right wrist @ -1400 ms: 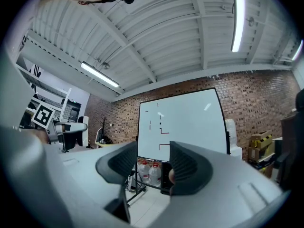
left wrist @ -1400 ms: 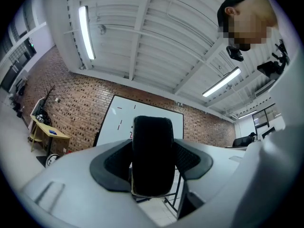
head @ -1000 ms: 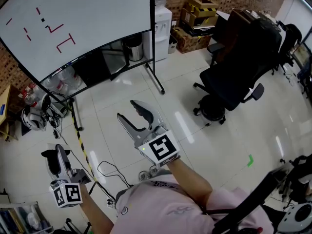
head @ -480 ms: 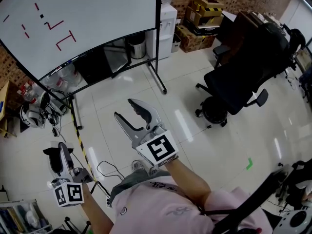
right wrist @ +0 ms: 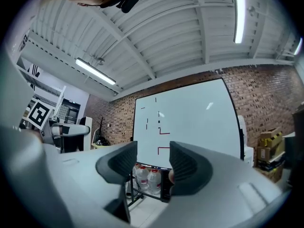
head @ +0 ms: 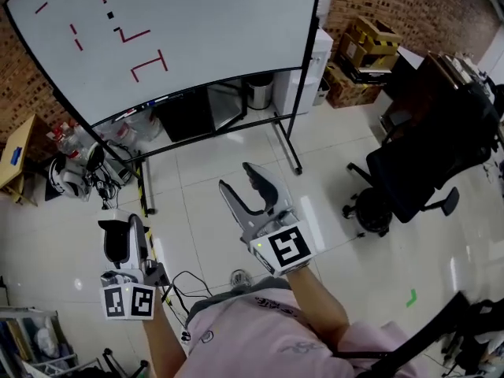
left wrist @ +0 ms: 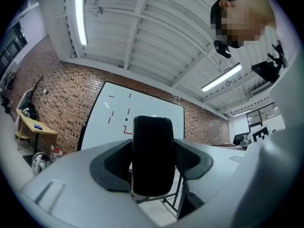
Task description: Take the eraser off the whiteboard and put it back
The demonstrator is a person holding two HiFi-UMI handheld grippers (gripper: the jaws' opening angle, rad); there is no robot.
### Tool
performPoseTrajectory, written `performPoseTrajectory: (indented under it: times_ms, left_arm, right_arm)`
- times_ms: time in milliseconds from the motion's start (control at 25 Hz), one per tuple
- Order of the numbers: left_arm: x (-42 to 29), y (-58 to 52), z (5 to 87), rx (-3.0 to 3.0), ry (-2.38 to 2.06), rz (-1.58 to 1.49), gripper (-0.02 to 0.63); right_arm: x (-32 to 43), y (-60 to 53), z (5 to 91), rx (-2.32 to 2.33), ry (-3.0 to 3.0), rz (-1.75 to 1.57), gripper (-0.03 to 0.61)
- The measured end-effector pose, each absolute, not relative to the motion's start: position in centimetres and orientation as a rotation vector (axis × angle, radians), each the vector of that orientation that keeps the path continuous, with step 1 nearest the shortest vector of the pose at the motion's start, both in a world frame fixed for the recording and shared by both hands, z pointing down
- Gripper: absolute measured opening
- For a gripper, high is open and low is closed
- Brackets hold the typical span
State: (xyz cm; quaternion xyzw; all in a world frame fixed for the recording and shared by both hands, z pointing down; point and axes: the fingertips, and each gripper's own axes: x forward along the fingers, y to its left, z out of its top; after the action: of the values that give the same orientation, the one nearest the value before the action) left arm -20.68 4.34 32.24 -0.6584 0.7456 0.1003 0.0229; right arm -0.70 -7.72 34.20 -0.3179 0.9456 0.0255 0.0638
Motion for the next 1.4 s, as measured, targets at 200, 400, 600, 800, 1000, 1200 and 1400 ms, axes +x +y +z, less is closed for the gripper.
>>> performPoseTrajectory:
  times_ms: [200, 400, 600, 800, 1000, 1200, 1400]
  left_arm:
    - [-22.8, 0.8, 33.0, -2.083, 2.301, 0.298, 0.264]
    - [-25.2, -3.3, 33.3, -2.105, 2.305, 0.302, 0.264]
    - [-26.0, -8.0, 34.2, -2.103, 2.315, 0.322, 0.264]
    - [-26.3, -13.3, 33.9, -2.079, 2.321, 0.347, 0.264]
    - [-26.5, -17.5, 33.6, -2.066, 2.327, 0.351, 0.264]
    - [-28.6, -20.4, 33.9, -2.060, 2.355, 0.330, 0.264]
    - [-31.4, -22.4, 34.1, -2.052, 2.352, 0.318, 0.264]
  right_arm:
    - [-2.6, -10.8, 34.8, -0.987, 2.863, 0.051, 0.206]
    - [-4.9, -14.4, 35.2, -1.006, 2.875, 0.031, 0.206]
    - [-5.8, -18.9, 35.8, -0.994, 2.885, 0.034, 0.204]
    - [-6.5, -24.1, 35.2, -0.963, 2.890, 0.064, 0.204]
    - [-7.3, -28.3, 34.9, -0.929, 2.902, 0.068, 0.202]
    - [-9.7, -31.3, 34.9, -0.906, 2.909, 0.045, 0.202]
    - [-12.8, -33.4, 34.9, -0.891, 2.909, 0.058, 0.202]
